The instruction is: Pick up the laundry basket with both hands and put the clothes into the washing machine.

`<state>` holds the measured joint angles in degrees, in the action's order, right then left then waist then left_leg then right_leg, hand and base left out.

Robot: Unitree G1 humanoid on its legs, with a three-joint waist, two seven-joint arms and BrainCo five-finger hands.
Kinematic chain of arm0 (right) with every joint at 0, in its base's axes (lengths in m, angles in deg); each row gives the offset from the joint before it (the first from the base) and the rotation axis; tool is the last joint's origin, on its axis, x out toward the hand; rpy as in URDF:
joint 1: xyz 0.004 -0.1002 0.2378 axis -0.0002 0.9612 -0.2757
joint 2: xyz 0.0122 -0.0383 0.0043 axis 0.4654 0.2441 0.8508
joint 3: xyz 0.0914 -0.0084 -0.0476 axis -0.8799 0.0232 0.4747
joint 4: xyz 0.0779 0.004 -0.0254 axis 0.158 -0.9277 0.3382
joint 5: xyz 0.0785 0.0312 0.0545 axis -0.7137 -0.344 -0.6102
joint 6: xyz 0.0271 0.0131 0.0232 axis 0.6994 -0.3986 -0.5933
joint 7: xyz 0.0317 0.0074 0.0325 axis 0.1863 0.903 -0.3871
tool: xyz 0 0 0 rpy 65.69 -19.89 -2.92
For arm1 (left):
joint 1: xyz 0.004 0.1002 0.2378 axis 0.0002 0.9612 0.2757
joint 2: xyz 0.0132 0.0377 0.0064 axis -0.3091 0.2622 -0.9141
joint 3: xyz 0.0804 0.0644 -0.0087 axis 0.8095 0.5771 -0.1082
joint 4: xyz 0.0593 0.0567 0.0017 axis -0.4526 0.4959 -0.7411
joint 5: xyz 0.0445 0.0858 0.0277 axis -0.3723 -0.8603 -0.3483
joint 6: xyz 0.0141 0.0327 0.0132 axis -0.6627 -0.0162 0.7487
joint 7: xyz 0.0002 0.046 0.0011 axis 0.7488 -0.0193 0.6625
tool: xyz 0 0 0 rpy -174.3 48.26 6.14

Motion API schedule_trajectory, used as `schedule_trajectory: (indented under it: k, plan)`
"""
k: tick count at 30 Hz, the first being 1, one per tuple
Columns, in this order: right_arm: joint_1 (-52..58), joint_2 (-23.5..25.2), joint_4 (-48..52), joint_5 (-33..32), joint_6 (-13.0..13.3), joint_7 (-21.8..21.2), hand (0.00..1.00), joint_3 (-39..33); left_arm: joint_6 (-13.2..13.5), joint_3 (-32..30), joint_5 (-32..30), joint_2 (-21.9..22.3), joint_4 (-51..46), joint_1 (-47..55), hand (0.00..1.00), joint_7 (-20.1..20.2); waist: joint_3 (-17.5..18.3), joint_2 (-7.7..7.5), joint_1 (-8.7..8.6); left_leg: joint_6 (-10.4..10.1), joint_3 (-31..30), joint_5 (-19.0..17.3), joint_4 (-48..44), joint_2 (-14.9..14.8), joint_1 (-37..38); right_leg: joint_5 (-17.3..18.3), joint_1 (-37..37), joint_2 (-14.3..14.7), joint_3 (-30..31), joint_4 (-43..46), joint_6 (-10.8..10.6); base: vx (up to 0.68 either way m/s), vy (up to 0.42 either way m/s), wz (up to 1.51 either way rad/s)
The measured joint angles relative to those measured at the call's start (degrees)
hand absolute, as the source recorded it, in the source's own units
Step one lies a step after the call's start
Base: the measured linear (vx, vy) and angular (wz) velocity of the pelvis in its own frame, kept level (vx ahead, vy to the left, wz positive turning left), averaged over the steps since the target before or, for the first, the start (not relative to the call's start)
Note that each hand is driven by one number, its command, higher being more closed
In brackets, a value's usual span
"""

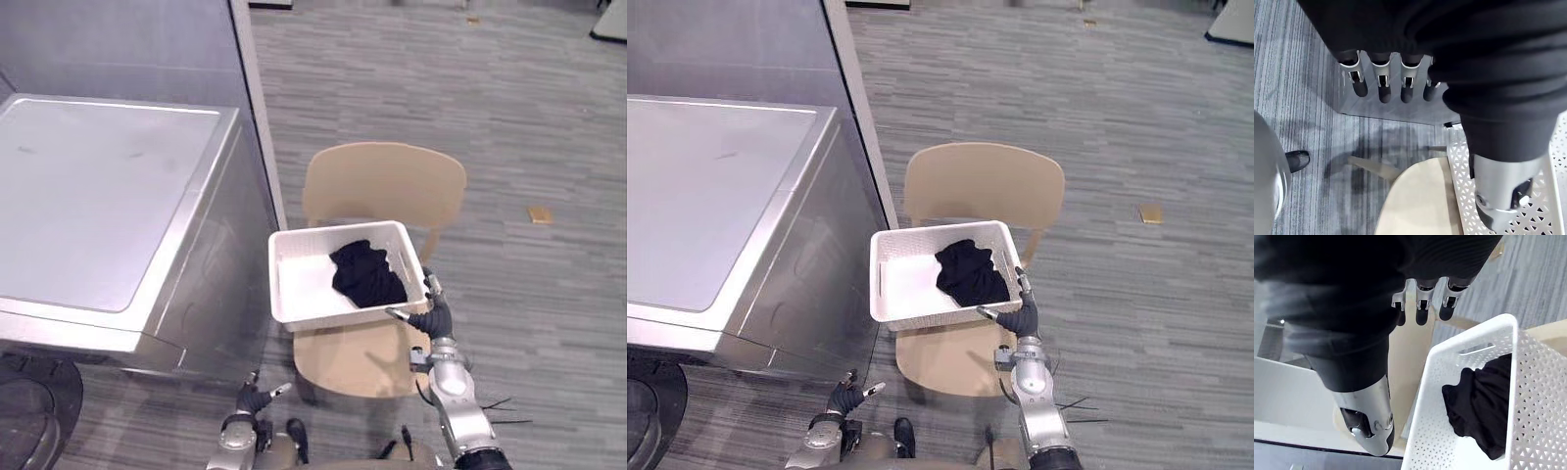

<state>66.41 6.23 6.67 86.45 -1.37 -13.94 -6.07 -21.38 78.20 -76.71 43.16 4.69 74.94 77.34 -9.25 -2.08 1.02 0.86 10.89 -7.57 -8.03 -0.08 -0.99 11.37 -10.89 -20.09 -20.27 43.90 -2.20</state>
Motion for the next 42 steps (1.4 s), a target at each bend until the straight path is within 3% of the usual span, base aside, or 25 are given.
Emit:
schedule_trajectory:
  k: [2,4,5,6,9,11,14,18,21,25,30,33,35,42]
  plan:
    - [-1.3,-1.9,-1.3,1.7,0.0,-0.1,0.00,-0.6,0.2,-0.1,-0.4,-0.4,-0.1,0.3,0.00,0.7,0.1,-0.10,-0.15,-0.1,-2.9,0.1,-0.5,-0.3,0.0,2.5,-1.4,4.2,7.2,-8.6,-2.0,0.10,-0.047,0.86]
    - [-3.3,-2.7,-4.1,2.3,-0.2,-0.2,0.00,-1.9,0.6,-0.1,-0.4,-0.6,-0.1,0.5,0.00,0.7,0.0,-0.02,-0.15,-0.4,-4.6,0.3,-0.8,-0.6,-0.2,1.4,-1.1,6.3,10.4,-17.5,-3.5,0.07,-0.115,0.66]
    - [-4.9,-3.3,-5.9,3.0,-1.0,-0.3,0.00,-3.4,0.9,-0.1,-1.0,-1.6,-0.1,0.5,0.00,0.9,0.3,-0.69,-0.04,-1.3,-6.3,0.5,-0.9,0.0,-0.7,-4.7,-0.3,7.2,11.5,-26.3,-4.1,0.07,-0.166,0.67]
    - [-5.6,-3.8,-6.7,3.4,-1.1,-0.3,0.00,-3.9,1.0,-0.2,-1.0,-1.8,-0.1,0.5,0.00,0.9,0.4,-1.19,-0.01,-1.7,-6.6,0.5,-0.8,0.4,-0.8,-8.1,-0.3,7.0,11.8,-27.7,-4.8,0.06,-0.162,0.55]
    - [-9.5,-8.6,-11.4,5.1,-2.8,-0.6,0.00,-3.9,1.3,-0.6,-1.0,-0.5,0.0,1.3,0.00,0.8,0.2,2.55,0.32,-3.6,-7.9,1.4,0.7,-2.6,-1.4,-9.4,0.7,9.8,10.4,-31.1,-3.5,0.04,-0.174,0.08]
    - [-9.4,-9.6,-11.5,6.1,-3.4,-0.7,0.00,-3.9,1.3,-1.5,-1.1,-0.4,0.1,1.5,0.00,0.8,0.5,3.33,0.25,-5.1,-8.8,2.4,2.7,-4.2,-2.0,-10.7,0.9,12.2,9.3,-34.1,-2.2,0.02,-0.177,-0.02]
    - [-9.6,-10.7,-13.5,6.1,-3.4,-0.7,0.00,-3.7,1.3,-2.5,-1.5,-0.4,0.5,1.4,0.00,0.9,0.3,2.93,0.00,-6.5,-9.7,3.3,3.9,-5.4,-2.5,-11.5,1.3,13.5,7.8,-36.0,-1.4,0.01,-0.127,0.15]
    - [-12.9,-12.3,-19.7,6.0,-3.5,-0.7,0.00,-1.6,1.6,-2.7,-1.6,-0.7,0.5,0.9,0.00,0.8,-0.8,3.28,0.06,-7.3,-12.4,4.5,4.0,-5.7,-5.1,-12.7,1.5,14.0,5.0,-38.4,-0.9,-0.02,-0.052,0.37]
    - [-19.7,-13.2,-25.5,5.9,-3.6,-0.8,0.00,0.4,2.3,-2.9,-1.6,-0.8,0.1,-0.1,0.00,0.7,-3.5,4.38,0.60,-7.4,-14.5,6.3,4.1,-5.3,-8.8,-14.1,-0.6,14.0,3.1,-39.4,-0.4,-0.12,-0.047,0.34]
    - [-29.8,-15.3,-32.4,5.9,-3.7,-0.7,0.00,1.7,2.6,-3.1,-1.4,-0.9,-0.3,-3.5,0.00,0.6,-8.6,5.85,3.09,-7.6,-16.0,8.8,4.5,-4.9,-12.8,-16.3,-3.4,13.9,1.8,-40.4,0.2,-0.12,-0.025,0.18]
    - [-41.9,-19.5,-38.9,5.8,-4.3,0.0,0.00,3.3,3.9,-3.6,-0.9,-1.5,-1.9,-5.4,0.00,0.6,-13.8,6.55,3.28,-7.7,-17.7,11.4,6.3,-4.5,-16.3,-18.8,-5.8,13.8,0.4,-42.6,0.4,-0.13,-0.014,0.17]
    - [-46.2,-22.4,-42.6,5.7,-4.5,0.5,0.00,3.9,4.1,-3.6,-0.7,-1.6,-1.9,-6.0,0.00,0.5,-14.8,7.01,3.36,-7.2,-18.9,13.3,8.5,-4.2,-17.5,-19.7,-7.2,13.7,-0.3,-43.6,0.4,-0.08,0.009,0.13]
    - [-49.3,-25.4,-46.0,3.9,-4.7,0.6,0.00,4.1,4.3,-2.7,0.3,-1.7,-1.9,-6.9,0.00,0.3,-15.9,7.47,4.33,-7.2,-20.1,14.5,10.1,-4.0,-18.4,-20.3,-8.2,13.5,-1.0,-44.3,0.3,-0.02,0.001,0.16]
    - [-55.1,-28.9,-52.2,3.1,-4.9,0.5,0.00,8.5,4.6,-0.5,0.3,-2.0,-1.9,-8.8,0.00,-0.6,-16.2,7.84,5.77,-7.2,-21.5,15.9,11.1,-3.5,-21.4,-20.8,-10.6,13.2,-2.0,-44.9,0.5,0.02,-0.002,0.11]
